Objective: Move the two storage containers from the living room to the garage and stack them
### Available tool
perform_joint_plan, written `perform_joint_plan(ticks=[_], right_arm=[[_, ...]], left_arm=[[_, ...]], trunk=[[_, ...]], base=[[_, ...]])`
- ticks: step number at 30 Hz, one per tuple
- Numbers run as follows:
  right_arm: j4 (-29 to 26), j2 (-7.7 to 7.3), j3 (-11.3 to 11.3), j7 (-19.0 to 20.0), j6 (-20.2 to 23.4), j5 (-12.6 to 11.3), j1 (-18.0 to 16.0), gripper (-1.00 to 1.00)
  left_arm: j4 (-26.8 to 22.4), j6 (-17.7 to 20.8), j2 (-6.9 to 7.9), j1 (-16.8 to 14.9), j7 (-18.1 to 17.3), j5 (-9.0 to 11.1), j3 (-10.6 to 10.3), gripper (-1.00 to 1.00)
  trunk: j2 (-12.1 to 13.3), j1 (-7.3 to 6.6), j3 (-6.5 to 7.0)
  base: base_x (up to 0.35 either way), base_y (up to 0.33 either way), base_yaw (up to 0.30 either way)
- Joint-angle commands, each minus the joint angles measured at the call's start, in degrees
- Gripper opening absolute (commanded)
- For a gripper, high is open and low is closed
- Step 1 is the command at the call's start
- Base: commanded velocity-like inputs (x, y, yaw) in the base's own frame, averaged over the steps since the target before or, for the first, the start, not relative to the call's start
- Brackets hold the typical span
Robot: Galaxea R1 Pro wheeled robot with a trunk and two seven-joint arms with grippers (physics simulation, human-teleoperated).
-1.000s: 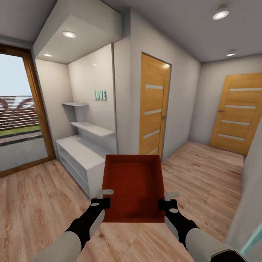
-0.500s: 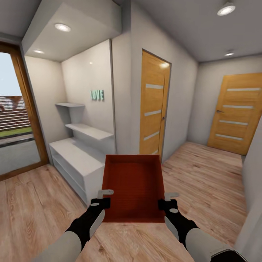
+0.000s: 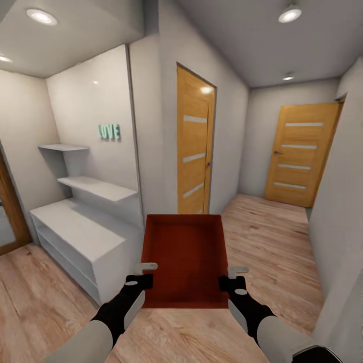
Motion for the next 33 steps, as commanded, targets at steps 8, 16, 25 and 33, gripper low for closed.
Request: perform_joint_plan(ticks=[8,16,25,33], right_arm=[[0.18,1.14,-1.12,-0.09,-0.39,-0.83,-0.04,-1.0],[0.17,1.14,-1.12,-0.09,-0.39,-0.83,-0.04,-1.0],[0.18,1.14,-1.12,-0.09,-0.39,-0.83,-0.04,-1.0],[0.18,1.14,-1.12,-0.09,-0.39,-0.83,-0.04,-1.0]], left_arm=[[-2.01,-2.16,0.06,-0.05,0.96,2.33,0.67,-1.0],[-2.18,-2.25,0.04,-0.05,1.23,2.3,0.66,-1.0],[-2.24,-2.29,0.01,-0.04,1.3,2.27,0.67,-1.0],[-2.28,-2.39,0.01,-0.07,1.36,2.24,0.67,-1.0]], trunk=[[-0.07,0.04,-0.1],[-0.07,0.04,-0.1],[-0.07,0.04,-0.1],[-0.07,0.04,-0.1]], base=[[0.316,0.055,-0.287],[0.248,0.002,-0.287],[0.025,0.0,-0.287],[0.001,0.0,-0.287]])
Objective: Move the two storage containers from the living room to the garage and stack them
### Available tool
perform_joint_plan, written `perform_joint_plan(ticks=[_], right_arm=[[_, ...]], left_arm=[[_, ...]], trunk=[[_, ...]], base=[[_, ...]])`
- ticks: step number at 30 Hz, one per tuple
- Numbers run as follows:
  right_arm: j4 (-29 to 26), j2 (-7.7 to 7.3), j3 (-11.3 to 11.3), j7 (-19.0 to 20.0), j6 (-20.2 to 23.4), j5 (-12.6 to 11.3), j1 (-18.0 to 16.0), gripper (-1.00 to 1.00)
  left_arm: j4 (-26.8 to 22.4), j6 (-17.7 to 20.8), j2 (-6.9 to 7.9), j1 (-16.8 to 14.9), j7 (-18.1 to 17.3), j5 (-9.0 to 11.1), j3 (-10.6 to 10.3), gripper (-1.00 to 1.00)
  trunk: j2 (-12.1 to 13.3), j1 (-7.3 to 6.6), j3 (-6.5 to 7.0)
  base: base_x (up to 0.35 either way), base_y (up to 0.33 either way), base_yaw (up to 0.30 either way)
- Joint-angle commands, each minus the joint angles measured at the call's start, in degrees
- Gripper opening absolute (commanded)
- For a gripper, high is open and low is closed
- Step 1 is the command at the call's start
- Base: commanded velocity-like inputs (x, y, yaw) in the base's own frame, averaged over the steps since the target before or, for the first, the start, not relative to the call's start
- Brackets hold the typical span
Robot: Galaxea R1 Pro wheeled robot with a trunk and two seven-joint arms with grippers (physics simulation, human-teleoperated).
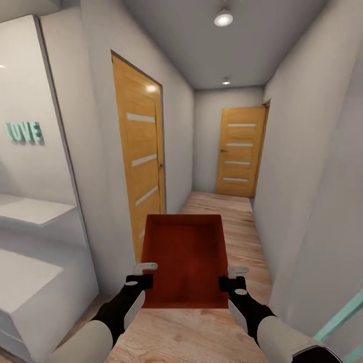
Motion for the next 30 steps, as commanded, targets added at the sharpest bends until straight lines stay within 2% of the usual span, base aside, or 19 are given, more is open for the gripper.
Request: perform_joint_plan(ticks=[1,7,30], right_arm=[[0.17,1.14,-1.12,-0.06,-0.4,-0.83,-0.03,-1.0],[0.17,1.14,-1.12,-0.06,-0.35,-0.83,-0.03,-1.0],[0.15,1.14,-1.12,-0.06,-0.49,-0.83,-0.03,-1.0]], left_arm=[[-2.3,-2.46,0.0,-0.05,1.46,2.32,0.69,-1.0],[-2.11,-2.19,0.0,-0.02,1.39,2.35,0.71,-1.0],[-1.61,-2.1,0.0,-0.04,1.29,2.41,0.78,-1.0]], trunk=[[-0.08,0.01,-0.1],[-0.08,0.01,-0.1],[-0.08,0.01,-0.1]], base=[[0.0,0.0,-0.287],[0.201,0.0,-0.125],[0.319,0.0,-0.003]])
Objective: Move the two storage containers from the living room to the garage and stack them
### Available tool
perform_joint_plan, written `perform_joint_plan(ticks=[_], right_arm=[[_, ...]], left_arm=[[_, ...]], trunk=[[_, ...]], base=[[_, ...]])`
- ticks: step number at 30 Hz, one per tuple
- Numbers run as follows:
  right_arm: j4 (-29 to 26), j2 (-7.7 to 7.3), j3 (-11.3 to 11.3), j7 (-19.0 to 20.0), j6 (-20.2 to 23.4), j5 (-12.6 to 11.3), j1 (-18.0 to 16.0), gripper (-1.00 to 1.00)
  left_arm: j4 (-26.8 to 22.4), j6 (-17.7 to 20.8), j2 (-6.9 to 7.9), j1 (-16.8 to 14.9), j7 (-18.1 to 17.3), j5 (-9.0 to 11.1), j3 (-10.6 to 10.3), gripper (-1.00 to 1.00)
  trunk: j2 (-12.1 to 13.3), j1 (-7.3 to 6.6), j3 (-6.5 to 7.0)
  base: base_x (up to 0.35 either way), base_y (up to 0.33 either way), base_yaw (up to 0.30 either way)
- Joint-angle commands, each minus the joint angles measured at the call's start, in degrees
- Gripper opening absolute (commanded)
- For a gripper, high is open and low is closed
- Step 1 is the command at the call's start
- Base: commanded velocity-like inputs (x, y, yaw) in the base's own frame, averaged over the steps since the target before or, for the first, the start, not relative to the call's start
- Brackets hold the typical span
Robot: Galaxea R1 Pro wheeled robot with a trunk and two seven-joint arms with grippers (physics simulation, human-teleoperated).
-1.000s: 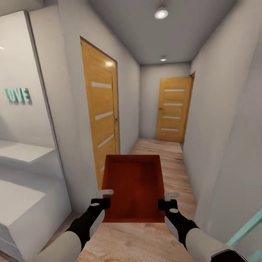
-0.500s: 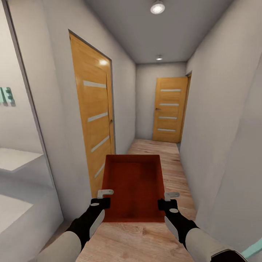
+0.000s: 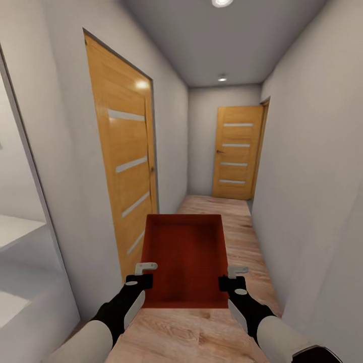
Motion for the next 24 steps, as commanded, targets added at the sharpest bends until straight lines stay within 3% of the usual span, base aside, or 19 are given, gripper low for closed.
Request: perform_joint_plan(ticks=[1,16,24], right_arm=[[0.14,1.12,-1.1,-0.08,-0.39,-0.84,-0.02,-1.0],[0.16,1.12,-1.1,-0.08,-0.39,-0.84,-0.02,-1.0],[0.14,1.12,-1.1,-0.08,-0.18,-0.84,-0.02,-1.0]], left_arm=[[-1.48,-2.1,-0.01,-0.07,1.27,2.47,0.72,-1.0],[-1.4,-2.02,-0.01,-0.05,0.88,2.48,0.72,-1.0],[-1.37,-1.98,-0.01,-0.03,0.83,2.48,0.72,-1.0]], trunk=[[-0.07,0.04,-0.1],[-0.07,0.04,-0.1],[-0.07,0.04,-0.1]], base=[[0.322,0.0,-0.006],[0.322,0.026,-0.192],[0.322,0.116,-0.021]])
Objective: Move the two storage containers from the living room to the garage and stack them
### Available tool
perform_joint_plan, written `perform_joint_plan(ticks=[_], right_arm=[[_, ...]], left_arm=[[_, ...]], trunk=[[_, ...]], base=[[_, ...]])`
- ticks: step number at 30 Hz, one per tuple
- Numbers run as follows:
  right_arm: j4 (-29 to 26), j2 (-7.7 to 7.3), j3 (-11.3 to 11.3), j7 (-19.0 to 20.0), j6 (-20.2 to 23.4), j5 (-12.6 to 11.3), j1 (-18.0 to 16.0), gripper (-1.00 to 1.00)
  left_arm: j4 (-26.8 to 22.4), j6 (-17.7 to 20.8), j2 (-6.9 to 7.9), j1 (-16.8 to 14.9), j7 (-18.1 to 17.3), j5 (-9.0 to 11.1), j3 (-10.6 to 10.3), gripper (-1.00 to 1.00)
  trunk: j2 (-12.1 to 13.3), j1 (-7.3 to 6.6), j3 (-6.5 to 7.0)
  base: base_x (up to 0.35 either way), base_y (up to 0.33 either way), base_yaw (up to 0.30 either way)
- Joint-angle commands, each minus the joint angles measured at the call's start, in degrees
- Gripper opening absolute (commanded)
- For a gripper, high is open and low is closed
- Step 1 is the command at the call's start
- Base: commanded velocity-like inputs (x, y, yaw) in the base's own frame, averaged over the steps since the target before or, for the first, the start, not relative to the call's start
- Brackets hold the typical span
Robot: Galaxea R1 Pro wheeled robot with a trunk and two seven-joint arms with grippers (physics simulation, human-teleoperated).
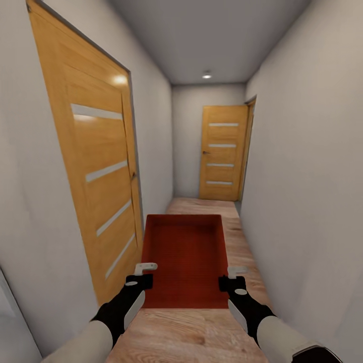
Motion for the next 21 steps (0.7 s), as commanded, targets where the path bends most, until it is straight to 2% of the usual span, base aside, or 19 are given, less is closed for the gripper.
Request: perform_joint_plan(ticks=[1,14,21], right_arm=[[0.15,1.12,-1.17,-0.09,-0.32,-0.84,-0.03,-1.0],[0.11,1.12,-1.17,-0.09,-0.65,-0.84,-0.03,-1.0],[0.16,1.1,-1.17,-0.12,-0.67,-0.84,-0.03,-1.0]], left_arm=[[-1.53,-1.9,0.0,-0.06,0.85,2.28,0.66,-1.0],[-1.36,-1.96,0.0,-0.06,0.85,2.28,0.62,-1.0],[-1.3,-1.96,0.0,-0.06,0.76,2.38,0.62,-1.0]], trunk=[[-0.07,0.05,-0.1],[-0.07,0.05,-0.1],[-0.07,0.05,-0.1]], base=[[0.322,0.117,-0.001],[0.322,0.116,-0.005],[0.322,0.034,-0.221]])
